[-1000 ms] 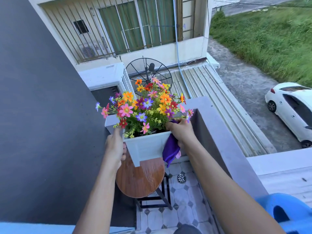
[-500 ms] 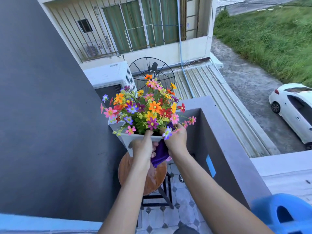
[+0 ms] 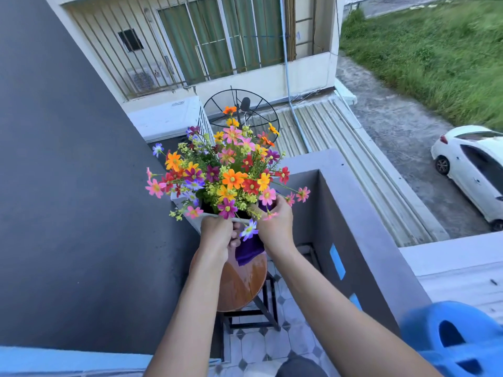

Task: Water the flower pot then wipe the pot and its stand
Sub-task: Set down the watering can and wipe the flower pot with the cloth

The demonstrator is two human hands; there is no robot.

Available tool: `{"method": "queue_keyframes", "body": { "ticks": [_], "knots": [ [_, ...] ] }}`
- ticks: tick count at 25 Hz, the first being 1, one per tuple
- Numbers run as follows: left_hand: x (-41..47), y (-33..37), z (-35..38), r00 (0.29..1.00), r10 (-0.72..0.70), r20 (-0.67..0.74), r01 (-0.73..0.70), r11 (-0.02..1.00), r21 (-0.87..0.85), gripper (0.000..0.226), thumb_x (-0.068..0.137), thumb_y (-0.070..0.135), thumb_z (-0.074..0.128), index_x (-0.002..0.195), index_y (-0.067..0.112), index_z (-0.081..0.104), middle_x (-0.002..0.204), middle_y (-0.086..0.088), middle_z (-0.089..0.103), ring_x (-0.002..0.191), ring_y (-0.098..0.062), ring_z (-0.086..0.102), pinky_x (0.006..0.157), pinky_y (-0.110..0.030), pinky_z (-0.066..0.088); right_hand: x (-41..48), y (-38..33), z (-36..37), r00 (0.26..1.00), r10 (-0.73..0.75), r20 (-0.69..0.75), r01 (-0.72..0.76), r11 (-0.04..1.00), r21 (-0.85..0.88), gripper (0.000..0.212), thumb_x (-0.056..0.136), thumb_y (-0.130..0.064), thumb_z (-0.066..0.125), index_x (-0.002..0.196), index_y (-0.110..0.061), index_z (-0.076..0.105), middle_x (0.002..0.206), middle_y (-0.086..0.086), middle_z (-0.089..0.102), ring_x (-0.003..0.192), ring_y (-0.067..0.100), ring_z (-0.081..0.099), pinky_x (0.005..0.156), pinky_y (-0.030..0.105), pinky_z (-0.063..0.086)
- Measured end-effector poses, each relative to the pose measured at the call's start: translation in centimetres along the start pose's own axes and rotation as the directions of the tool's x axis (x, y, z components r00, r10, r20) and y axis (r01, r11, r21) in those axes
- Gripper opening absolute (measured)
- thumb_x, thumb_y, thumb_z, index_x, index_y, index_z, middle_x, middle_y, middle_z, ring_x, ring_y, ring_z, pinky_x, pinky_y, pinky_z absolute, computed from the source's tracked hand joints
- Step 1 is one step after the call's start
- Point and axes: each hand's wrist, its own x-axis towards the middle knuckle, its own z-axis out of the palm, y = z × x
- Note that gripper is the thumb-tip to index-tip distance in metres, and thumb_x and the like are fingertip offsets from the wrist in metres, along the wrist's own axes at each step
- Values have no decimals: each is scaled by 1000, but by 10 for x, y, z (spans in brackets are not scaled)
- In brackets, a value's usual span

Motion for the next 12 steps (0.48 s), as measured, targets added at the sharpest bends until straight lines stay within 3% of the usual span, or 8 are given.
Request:
{"method": "queue_keyframes", "body": {
  "ticks": [2, 6, 9, 12],
  "knots": [
    [0, 4, -3, 1000, 13, 9, -12, 1000, -27, 29, 90, -3, 35, 65, 8, 44, 52, -8, 46, 43, -18, 35, 33, -16, 22, -2, -4, 1, 1000, -14, 13, 14, 1000, -7, 20, 88, -12, 73, 105, -9, 62, 85, 1, 65, 59, 2, 55, 56, 17, 41],
    [11, 4, -12, 998, -7, 63, 19, 982, -189, 31, 92, -2, 34, 65, 12, 40, 54, -2, 35, 29, -7, 32, 32, -12, 22, -7, -12, 7, 995, -82, 53, 83, 997, -10, 16, 87, -15, 68, 100, -14, 60, 94, -1, 65, 82, 11, 57, 75, 24, 44],
    [17, 1, -19, 993, -38, 107, 66, 962, -266, 29, 93, -2, 30, 69, 11, 39, 60, -3, 34, 28, -5, 34, 31, -12, 24, -16, -1, 7, 975, -205, 87, 207, 978, -15, 16, 86, -5, 62, 97, -14, 56, 94, -4, 60, 83, 7, 53, 76, 18, 42],
    [16, 6, -26, 991, -25, 135, 62, 960, -273, 30, 93, -2, 32, 67, 12, 38, 63, -2, 32, 30, -6, 33, 32, -13, 24, -20, 29, 1, 969, -206, 136, 216, 974, -65, 19, 82, -5, 59, 97, -17, 56, 95, -1, 61, 85, 11, 55, 79, 25, 45]
  ]
}}
